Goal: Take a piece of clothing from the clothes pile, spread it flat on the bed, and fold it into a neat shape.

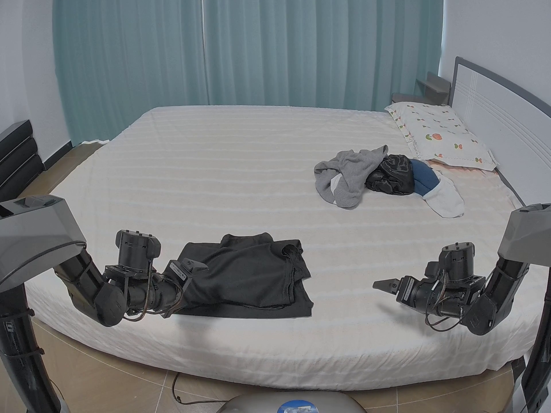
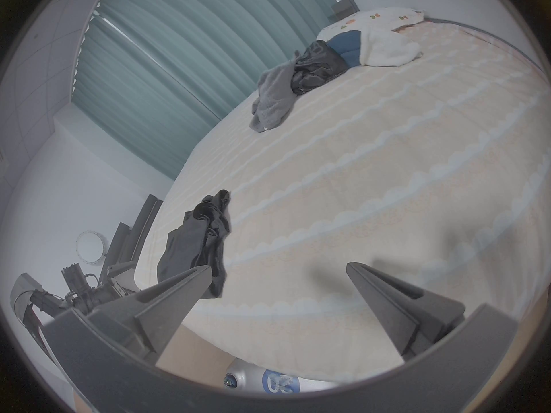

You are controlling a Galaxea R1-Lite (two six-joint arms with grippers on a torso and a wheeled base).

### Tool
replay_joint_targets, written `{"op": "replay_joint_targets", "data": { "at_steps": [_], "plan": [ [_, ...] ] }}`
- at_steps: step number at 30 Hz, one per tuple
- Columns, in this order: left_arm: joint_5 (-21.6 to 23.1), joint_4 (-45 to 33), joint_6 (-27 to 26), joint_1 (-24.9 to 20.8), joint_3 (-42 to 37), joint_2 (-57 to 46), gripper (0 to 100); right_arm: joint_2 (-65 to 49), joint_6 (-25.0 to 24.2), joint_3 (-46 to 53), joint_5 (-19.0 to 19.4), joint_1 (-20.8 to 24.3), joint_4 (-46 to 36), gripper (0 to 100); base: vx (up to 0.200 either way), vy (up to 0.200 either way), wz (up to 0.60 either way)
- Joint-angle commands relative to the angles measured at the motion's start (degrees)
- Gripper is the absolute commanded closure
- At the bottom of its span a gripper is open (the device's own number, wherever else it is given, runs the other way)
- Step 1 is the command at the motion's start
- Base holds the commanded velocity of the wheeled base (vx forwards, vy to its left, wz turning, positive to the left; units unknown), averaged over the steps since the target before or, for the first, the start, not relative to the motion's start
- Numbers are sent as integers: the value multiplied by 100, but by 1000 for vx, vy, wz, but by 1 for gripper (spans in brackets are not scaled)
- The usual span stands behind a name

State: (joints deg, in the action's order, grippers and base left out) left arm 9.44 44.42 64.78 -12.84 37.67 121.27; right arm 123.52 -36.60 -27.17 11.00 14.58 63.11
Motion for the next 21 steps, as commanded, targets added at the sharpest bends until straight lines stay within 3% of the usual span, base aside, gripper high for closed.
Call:
{"op": "replay_joint_targets", "data": {
  "at_steps": [1,16,21],
  "plan": [
    [32,40,-1,150,21,37,0,59,-5,19,-10,159,114,0,0,200,0],
    [155,40,8,378,127,142,0,340,3,-271,-10,335,246,0,0,200,0],
    [146,31,8,378,188,213,0,665,21,-368,-10,335,650,0,0,200,0]
  ]
}}
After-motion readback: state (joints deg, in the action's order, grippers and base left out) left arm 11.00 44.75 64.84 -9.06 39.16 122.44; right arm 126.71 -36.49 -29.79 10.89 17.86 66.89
